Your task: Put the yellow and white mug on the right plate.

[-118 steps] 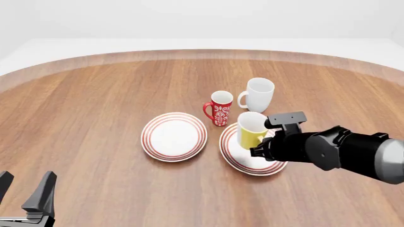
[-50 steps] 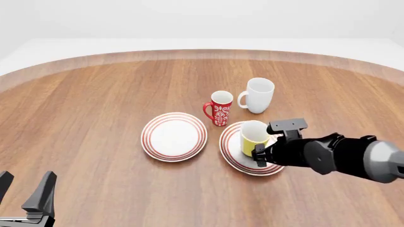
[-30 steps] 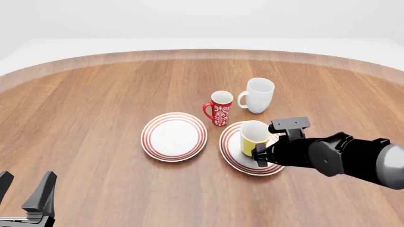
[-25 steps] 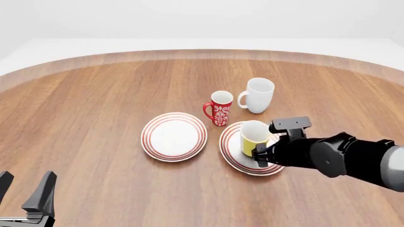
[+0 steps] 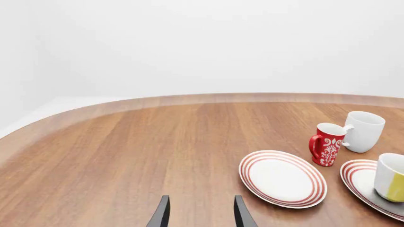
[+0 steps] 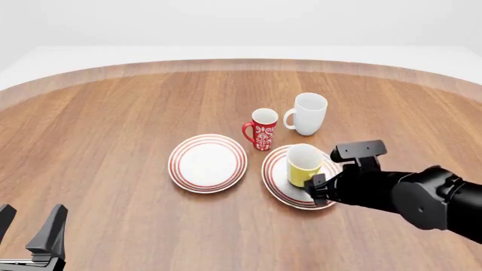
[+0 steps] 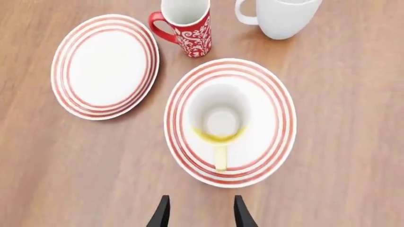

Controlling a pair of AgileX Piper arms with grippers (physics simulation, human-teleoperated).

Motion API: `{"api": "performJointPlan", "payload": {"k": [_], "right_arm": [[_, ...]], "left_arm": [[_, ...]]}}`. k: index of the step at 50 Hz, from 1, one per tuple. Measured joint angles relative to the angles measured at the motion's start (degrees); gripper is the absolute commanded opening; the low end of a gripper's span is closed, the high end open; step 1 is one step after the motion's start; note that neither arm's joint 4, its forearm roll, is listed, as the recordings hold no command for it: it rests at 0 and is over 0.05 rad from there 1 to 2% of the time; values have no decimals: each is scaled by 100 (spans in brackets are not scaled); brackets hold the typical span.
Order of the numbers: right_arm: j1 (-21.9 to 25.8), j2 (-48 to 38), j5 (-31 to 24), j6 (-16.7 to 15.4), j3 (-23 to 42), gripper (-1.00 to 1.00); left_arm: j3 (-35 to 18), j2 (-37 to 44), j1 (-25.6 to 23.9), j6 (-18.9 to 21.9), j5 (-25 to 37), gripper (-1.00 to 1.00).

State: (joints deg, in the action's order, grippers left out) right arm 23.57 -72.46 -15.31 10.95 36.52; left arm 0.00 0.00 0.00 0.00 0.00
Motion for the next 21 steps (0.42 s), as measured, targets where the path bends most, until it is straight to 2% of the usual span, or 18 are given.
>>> {"api": "performJointPlan", "payload": {"k": [21], "right_arm": [[242, 1107, -253, 109, -364, 100]], "left_arm": [[0, 0, 0, 0, 0, 100]]}}
